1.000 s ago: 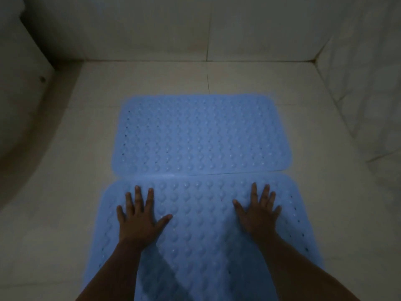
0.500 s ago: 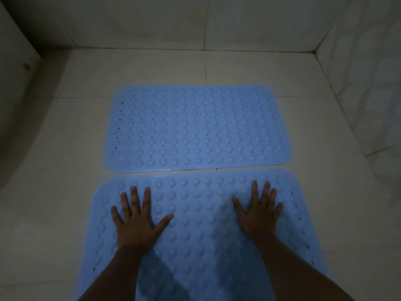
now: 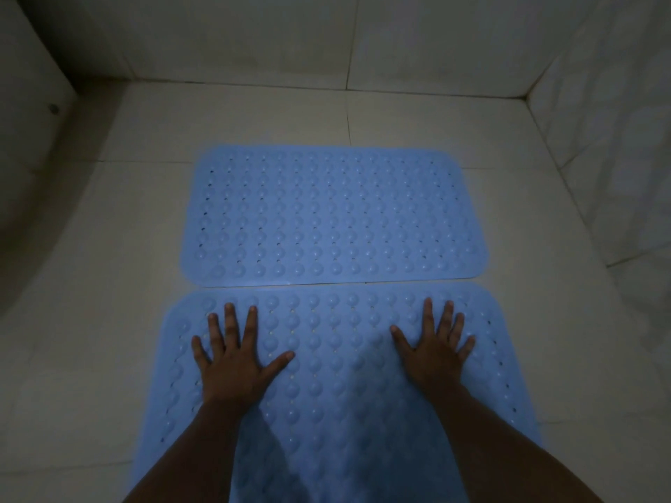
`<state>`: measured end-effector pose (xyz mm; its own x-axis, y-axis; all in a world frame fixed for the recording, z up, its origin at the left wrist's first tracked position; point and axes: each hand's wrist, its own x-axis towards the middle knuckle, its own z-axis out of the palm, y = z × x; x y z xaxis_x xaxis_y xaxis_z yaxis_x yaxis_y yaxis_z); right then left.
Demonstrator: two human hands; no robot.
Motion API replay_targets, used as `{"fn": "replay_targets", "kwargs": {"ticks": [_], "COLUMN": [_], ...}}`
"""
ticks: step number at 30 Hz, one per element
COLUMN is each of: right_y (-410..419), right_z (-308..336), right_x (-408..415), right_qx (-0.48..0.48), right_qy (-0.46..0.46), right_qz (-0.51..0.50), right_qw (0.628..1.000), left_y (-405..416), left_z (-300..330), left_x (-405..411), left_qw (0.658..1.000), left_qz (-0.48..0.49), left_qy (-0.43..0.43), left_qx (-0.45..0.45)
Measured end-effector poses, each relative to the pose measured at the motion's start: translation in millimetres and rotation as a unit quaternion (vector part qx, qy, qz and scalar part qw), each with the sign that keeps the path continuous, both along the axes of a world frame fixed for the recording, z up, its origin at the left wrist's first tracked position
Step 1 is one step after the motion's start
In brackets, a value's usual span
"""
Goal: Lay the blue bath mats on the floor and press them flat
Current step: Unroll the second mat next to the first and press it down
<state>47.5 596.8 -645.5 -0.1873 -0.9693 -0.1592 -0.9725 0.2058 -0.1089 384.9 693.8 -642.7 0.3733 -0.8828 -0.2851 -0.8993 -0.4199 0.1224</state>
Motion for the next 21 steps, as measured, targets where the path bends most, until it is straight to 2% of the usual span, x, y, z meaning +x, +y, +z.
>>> {"fn": "replay_targets", "kwargs": {"ticks": [21], "right_y": [-12.2], "right_z": [15.3], "right_x": [1.1], "right_qx": [0.095], "right_qy": [-0.004], "right_qz": [0.003], "right_qw": [0.995], "left_y": [-6.1], "left_z": [9.7], "left_x": [-1.9], "left_qw": [0.999], "left_qz": [0.006], "left_qy": [0.026], "left_qx": [0.023]}}
